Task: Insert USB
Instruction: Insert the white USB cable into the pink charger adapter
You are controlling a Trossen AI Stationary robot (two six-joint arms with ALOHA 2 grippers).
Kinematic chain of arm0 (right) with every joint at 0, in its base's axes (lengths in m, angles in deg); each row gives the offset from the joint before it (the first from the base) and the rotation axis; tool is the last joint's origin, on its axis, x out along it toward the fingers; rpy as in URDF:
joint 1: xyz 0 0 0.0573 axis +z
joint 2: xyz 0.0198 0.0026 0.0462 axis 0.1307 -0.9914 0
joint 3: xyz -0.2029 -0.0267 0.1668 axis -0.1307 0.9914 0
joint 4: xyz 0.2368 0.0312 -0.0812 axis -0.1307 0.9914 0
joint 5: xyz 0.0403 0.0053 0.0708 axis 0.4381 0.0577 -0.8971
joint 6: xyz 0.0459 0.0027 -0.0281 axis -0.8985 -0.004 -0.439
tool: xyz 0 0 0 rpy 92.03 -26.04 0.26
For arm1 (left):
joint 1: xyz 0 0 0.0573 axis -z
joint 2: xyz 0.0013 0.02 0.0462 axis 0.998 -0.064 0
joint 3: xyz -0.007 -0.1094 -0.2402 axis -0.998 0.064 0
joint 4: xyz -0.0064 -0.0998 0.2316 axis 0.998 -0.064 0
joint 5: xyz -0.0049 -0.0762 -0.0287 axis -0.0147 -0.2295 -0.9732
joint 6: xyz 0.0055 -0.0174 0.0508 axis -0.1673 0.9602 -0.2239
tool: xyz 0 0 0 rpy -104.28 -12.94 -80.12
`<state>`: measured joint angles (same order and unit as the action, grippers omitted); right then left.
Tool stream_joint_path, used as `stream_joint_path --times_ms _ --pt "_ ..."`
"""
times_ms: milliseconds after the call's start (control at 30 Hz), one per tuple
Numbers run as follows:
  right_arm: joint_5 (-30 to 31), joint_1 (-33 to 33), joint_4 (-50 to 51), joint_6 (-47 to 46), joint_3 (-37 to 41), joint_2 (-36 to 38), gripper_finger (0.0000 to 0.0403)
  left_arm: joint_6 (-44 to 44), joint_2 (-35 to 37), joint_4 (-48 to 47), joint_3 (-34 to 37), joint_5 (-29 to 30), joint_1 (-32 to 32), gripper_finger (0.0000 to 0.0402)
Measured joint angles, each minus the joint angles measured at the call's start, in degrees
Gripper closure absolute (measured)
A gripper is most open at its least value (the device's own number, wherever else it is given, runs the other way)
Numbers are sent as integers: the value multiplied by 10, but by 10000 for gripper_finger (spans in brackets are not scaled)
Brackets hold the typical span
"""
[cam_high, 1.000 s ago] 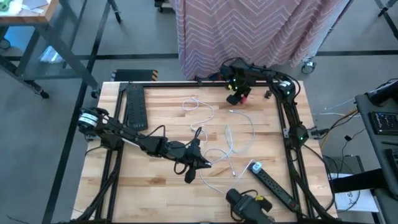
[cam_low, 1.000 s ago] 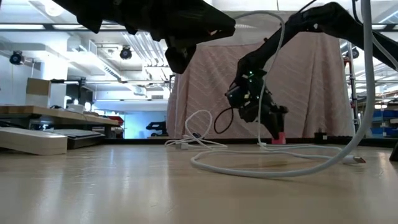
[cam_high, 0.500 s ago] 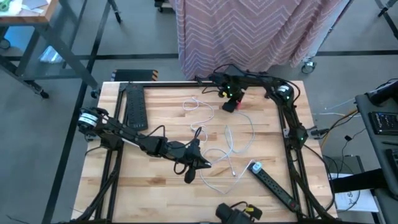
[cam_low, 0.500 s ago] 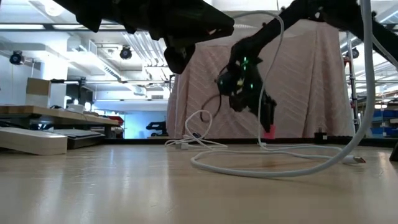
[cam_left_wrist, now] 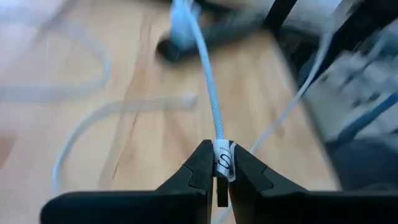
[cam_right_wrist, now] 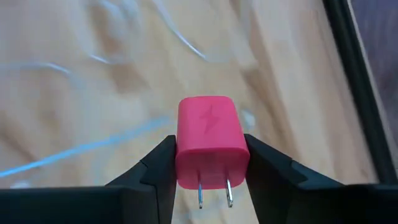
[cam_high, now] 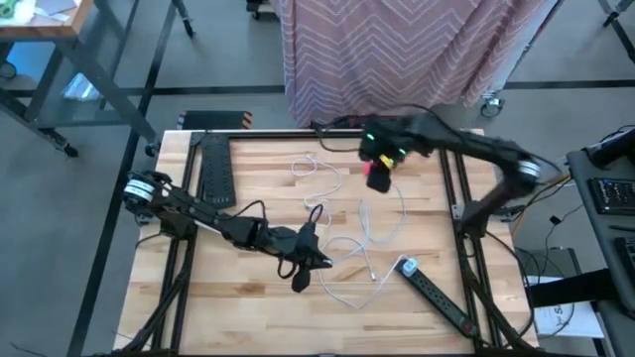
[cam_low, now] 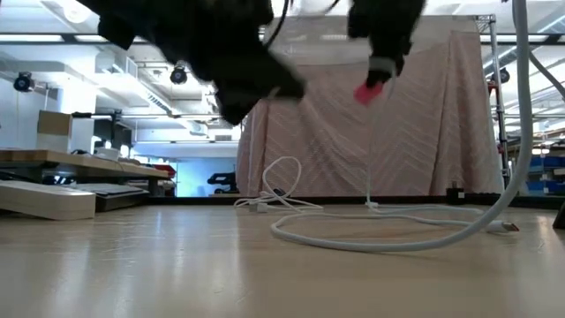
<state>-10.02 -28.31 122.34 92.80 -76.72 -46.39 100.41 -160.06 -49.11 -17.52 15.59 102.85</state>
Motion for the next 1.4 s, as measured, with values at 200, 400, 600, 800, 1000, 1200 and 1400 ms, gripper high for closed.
stream_joint_path --times_ms 200,400,600,800,1000,1200,1400 --pt "-42 114 -266 -72 224 168 266 48 0 -142 0 1 -8 386" --pt "-105 222 -570 -112 369 215 266 78 -6 -221 0 2 -20 386" --pt "-194 285 -742 -116 403 174 266 2 -28 -192 1 83 -9 382" --pt "-240 300 -833 -123 404 111 266 -141 -35 -127 1 155 23 360" --pt "-257 300 -905 -146 405 42 266 -211 -34 -104 1 170 46 307" --pt "-320 300 -1026 -170 405 -17 266 -266 -22 -104 -11 249 78 232" --pt "-371 299 -1194 -225 405 -76 266 -401 -6 20 -53 325 130 184"
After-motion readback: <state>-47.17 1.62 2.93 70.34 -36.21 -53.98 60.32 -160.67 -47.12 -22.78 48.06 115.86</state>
